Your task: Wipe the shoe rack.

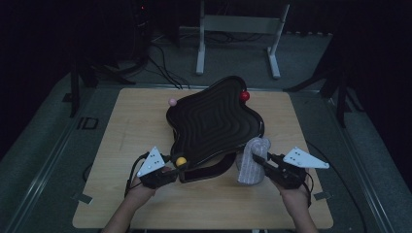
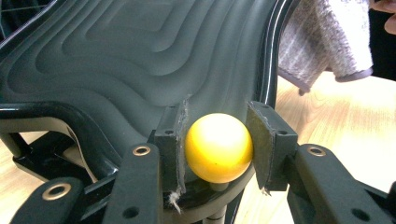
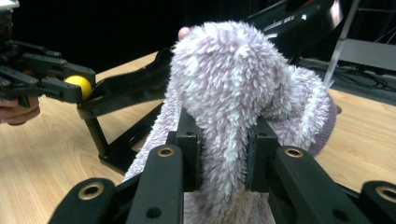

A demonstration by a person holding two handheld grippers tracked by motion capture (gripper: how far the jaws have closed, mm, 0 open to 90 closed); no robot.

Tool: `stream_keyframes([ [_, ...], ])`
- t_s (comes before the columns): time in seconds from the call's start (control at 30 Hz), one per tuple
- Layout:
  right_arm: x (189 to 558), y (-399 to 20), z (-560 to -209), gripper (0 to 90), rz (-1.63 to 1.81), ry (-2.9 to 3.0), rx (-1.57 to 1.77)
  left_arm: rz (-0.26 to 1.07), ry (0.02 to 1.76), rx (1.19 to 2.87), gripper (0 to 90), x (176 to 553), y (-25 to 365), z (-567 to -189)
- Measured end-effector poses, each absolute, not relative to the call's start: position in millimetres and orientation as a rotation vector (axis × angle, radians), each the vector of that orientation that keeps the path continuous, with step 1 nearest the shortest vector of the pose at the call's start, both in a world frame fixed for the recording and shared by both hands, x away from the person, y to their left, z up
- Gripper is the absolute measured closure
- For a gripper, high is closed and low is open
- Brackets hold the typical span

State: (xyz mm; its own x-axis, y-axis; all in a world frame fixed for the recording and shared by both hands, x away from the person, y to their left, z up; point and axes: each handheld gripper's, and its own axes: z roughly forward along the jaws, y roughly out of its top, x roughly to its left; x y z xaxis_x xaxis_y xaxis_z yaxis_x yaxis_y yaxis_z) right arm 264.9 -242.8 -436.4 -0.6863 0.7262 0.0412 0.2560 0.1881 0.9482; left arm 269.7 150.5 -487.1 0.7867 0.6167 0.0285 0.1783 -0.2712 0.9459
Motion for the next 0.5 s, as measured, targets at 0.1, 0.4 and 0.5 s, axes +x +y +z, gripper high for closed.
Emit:
stream_keyframes([
  [0.1, 268, -241, -442, 72.6, 1.494, 2.057, 0.927, 0.473, 0.613, 1.833, 60.2, 270, 151, -487],
  [0.4, 265, -231, -444, 72.6, 1.489, 2.108, 0.895, 0.472, 0.613, 1.832, 60.2, 270, 150, -487],
  [0.5, 270, -228, -454, 72.7, 1.475, 2.126, 0.915, 0.473, 0.611, 1.831, 60.2, 270, 150, -487],
])
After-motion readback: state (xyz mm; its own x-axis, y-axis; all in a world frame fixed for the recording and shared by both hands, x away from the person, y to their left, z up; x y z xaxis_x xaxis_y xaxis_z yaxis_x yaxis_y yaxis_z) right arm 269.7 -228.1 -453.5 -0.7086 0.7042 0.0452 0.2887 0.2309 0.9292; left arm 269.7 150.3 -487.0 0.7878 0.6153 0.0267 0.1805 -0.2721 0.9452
